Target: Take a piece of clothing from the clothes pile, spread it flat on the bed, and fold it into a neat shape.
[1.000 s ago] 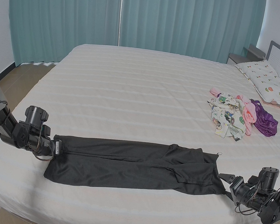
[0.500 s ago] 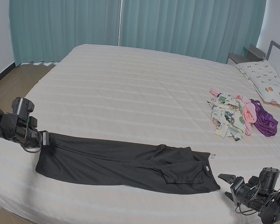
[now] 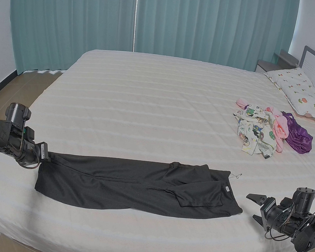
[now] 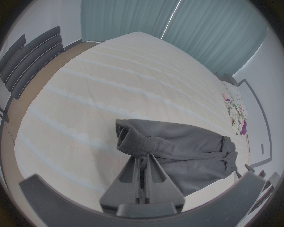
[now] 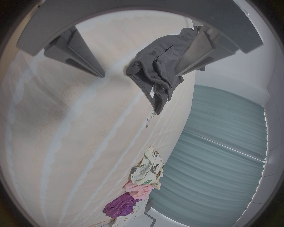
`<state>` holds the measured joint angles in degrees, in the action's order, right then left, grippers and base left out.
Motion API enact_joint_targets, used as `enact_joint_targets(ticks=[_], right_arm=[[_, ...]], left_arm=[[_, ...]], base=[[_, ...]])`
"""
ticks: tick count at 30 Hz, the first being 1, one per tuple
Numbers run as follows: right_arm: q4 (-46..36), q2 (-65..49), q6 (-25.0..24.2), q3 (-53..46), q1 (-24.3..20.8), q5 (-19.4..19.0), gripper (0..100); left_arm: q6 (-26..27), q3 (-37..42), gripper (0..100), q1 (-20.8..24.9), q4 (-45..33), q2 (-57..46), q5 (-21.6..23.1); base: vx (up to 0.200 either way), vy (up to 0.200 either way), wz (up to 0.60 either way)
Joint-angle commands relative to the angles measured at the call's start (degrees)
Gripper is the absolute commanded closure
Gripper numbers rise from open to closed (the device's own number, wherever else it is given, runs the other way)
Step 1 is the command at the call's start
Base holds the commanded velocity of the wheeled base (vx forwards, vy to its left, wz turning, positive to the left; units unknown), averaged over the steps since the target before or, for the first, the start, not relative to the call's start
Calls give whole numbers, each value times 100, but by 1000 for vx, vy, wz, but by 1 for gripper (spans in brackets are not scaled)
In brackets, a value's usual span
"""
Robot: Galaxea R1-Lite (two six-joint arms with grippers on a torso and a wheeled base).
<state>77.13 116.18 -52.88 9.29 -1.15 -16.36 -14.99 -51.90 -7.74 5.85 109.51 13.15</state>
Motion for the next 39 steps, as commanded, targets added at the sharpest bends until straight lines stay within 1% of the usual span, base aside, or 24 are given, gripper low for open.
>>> enact_joint_targets(ticks=[1,5,7,9,12,13,15,16,17,18,19,20,26,28,29,31,39], right_arm=[[13,-7,-3,3,9,-8,0],[13,-25,-3,20,44,-8,0],[13,-42,-3,20,53,-16,0],[4,-42,-3,29,79,-16,0],[13,-42,-12,38,88,-16,0],[13,-51,-3,38,132,-16,0],[4,-60,-3,38,141,-16,0],[4,-78,-3,38,141,-16,0],[4,-78,-3,38,141,-16,0],[4,-86,-3,38,150,-43,0],[4,-86,-12,38,150,-52,0],[4,-95,-3,38,159,-87,0],[4,-192,-12,38,176,-95,0],[-5,-201,-12,38,176,-104,0],[-5,-218,-12,29,176,-131,0],[-5,-209,-12,29,176,-131,0],[4,-209,-12,38,167,-131,0]], left_arm=[[-258,-93,100,264,-14,-369,3],[-645,-198,100,475,-137,-422,-23],[-786,-242,100,563,-207,-474,-41],[-909,-268,100,774,-409,-553,-76],[-953,-268,100,941,-550,-659,-85],[-970,-277,100,1126,-655,-738,-155],[-997,-286,100,1275,-735,-782,-278],[-1085,-304,100,1416,-770,-799,-445],[-1137,-321,100,1495,-770,-791,-516],[-1295,-374,100,1671,-770,-791,-700],[-1313,-383,100,1688,-779,-791,-718],[-1489,-435,100,1873,-779,-782,-832],[-1726,-734,100,2391,-1051,-738,-893],[-1796,-805,100,2462,-1112,-738,-893],[-2007,-989,100,2602,-1236,-729,-893],[-2139,-1147,100,2725,-1306,-694,-893],[-2236,-1481,100,3050,-1350,-325,-929]], base=[[0,0,0],[0,0,0],[0,-200,0],[0,-200,0],[0,-200,0],[0,-200,0],[0,-200,0],[0,-200,0],[0,-200,0],[0,-200,0],[0,-200,0],[0,-200,0],[0,-200,0],[0,-200,0],[0,-200,0],[0,-200,0],[0,-200,0]])
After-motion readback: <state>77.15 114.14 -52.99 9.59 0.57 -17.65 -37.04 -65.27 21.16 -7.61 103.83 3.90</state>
